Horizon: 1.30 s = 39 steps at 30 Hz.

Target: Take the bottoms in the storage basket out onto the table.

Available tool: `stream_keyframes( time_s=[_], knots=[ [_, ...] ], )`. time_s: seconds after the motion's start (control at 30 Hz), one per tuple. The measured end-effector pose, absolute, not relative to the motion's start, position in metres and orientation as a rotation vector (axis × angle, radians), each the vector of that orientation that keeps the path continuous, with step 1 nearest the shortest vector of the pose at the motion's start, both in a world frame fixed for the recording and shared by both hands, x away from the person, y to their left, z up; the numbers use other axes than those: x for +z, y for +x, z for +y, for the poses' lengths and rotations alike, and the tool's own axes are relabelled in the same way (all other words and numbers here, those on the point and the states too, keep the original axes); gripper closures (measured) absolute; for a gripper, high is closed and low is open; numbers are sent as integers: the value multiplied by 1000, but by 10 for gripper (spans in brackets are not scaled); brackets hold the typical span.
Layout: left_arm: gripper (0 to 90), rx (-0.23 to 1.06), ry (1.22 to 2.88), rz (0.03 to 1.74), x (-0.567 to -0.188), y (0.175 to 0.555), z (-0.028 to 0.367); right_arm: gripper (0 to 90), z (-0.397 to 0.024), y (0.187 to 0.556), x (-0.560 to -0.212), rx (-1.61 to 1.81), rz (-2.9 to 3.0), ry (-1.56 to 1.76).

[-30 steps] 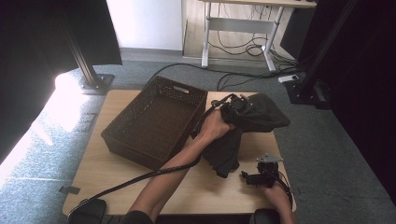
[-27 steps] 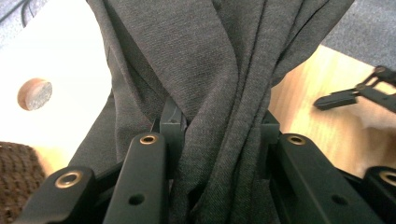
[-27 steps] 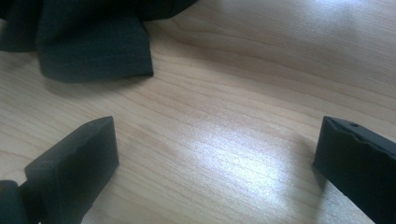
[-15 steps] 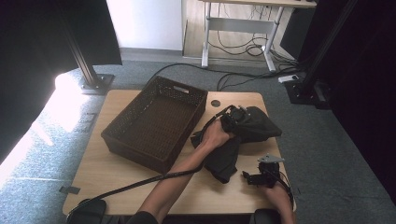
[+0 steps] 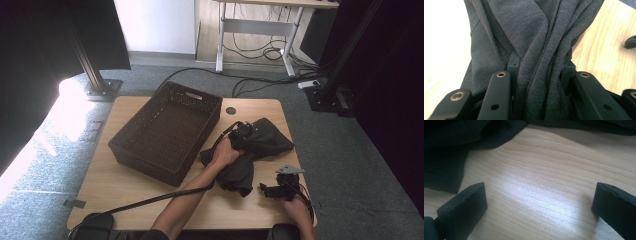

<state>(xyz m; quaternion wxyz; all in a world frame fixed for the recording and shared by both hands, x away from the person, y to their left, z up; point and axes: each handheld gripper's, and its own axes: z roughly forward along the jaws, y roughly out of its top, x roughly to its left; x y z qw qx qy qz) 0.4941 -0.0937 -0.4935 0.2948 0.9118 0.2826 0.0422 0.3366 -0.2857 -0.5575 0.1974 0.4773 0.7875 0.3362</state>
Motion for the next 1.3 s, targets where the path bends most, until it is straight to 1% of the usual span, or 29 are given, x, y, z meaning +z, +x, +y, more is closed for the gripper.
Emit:
stream_keyframes(
  time_s=[0.13, 0.27, 0.4, 0.53, 0.57, 0.83, 0.9, 1.0, 1.07, 1.17, 1.23, 1.3],
  knots=[
    [629, 144, 2429, 732, -499, 492, -92, 0, -285, 337, -558, 940, 2201, 1338],
    [603, 123, 2409, 747, -503, 493, -89, 0, -285, 337, -557, 939, 2199, 1345],
    [562, 143, 2426, 743, -502, 492, -91, 0, -285, 337, -557, 939, 2199, 1345],
    [493, 138, 2433, 730, -497, 492, -93, 0, -285, 337, -557, 939, 2198, 1345],
    [464, 145, 2425, 727, -495, 492, -93, 0, -285, 337, -557, 940, 2197, 1344],
    [165, 152, 2400, 655, -468, 486, -96, 0, -285, 337, -557, 939, 2199, 1342],
    [131, 156, 2390, 632, -458, 483, -95, 0, -285, 337, -557, 939, 2200, 1341],
    [116, 156, 2358, 595, -442, 478, -91, 0, -285, 337, -557, 939, 2200, 1343],
    [89, 165, 2354, 580, -434, 475, -89, 0, -285, 337, -557, 939, 2199, 1343],
    [7, 234, 2376, 546, -424, 470, -85, 0, -285, 337, -558, 940, 2198, 1340],
    [0, 264, 2389, 519, -419, 466, -80, 0, -285, 337, -558, 940, 2198, 1340],
    [0, 263, 2377, 516, -414, 464, -74, 0, -285, 338, -558, 939, 2197, 1340]
  ],
)
